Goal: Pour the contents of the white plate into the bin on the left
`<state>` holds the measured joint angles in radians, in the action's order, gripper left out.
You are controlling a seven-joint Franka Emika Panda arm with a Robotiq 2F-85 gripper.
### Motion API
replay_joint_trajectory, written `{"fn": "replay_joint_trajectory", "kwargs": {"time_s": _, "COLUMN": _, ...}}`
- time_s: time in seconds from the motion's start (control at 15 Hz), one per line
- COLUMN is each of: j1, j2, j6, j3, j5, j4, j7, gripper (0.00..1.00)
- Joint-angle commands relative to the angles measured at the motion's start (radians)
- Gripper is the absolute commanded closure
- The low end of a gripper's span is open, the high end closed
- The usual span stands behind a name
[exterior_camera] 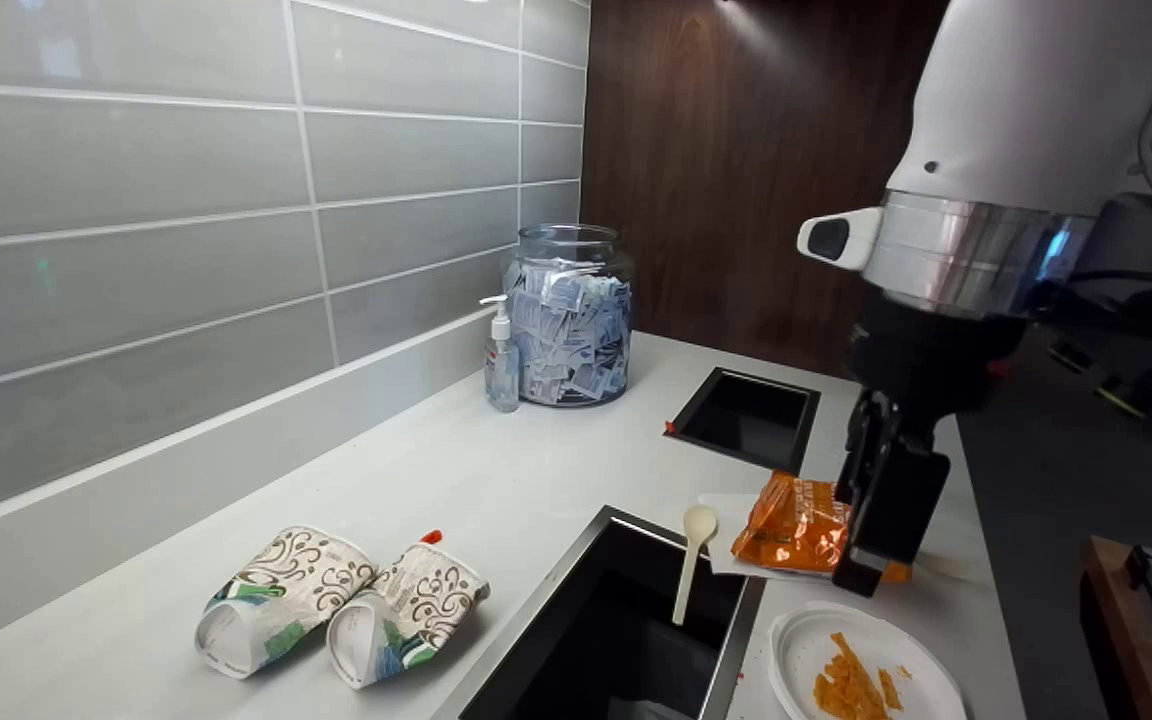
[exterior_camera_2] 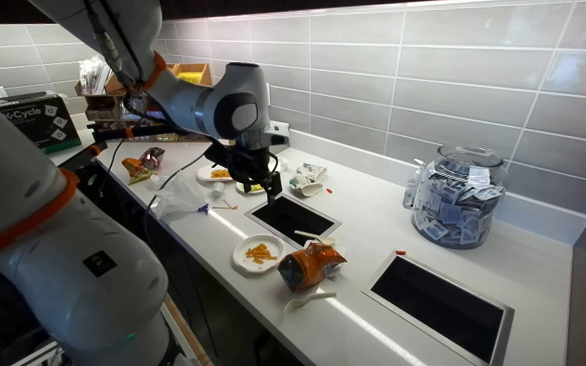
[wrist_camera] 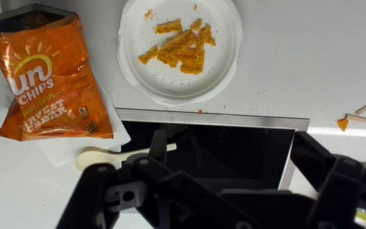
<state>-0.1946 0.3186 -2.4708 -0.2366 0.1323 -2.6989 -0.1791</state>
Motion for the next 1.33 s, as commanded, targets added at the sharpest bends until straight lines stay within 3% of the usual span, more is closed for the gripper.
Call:
{"fn": "replay_joint_trajectory", "kwargs": {"time_s": 0.0, "j1": 0.033, "j2": -0.058, "j6": -0.025, "j3": -0.083, "j5": -0.118, "j4": 0.013, "j7": -0.21, "gripper": 0.0}}
{"fn": "replay_joint_trajectory", "kwargs": {"time_s": 0.47, "j1": 0.048, "j2": -0.181, "j6": -0.17, "j3": -0.133, "j5": -0.233, "j4": 0.011, "j7": -0.438, "gripper": 0.0}}
{"fn": "replay_joint_trajectory", "kwargs": {"time_s": 0.8, "j1": 0.059, "j2": -0.284, "j6": -0.241, "j3": -0.111, "j5": -0.355, "j4": 0.025, "j7": -0.588, "gripper": 0.0}}
{"fn": "replay_joint_trajectory", "kwargs": {"time_s": 0.87, "j1": 0.03, "j2": -0.227, "j6": -0.213, "j3": -0.093, "j5": -0.303, "j4": 0.005, "j7": -0.509, "gripper": 0.0}}
{"fn": "replay_joint_trajectory", "kwargs": {"time_s": 1.27, "j1": 0.025, "j2": -0.237, "j6": -0.215, "j3": -0.083, "j5": -0.307, "j4": 0.01, "j7": -0.511, "gripper": 0.0}}
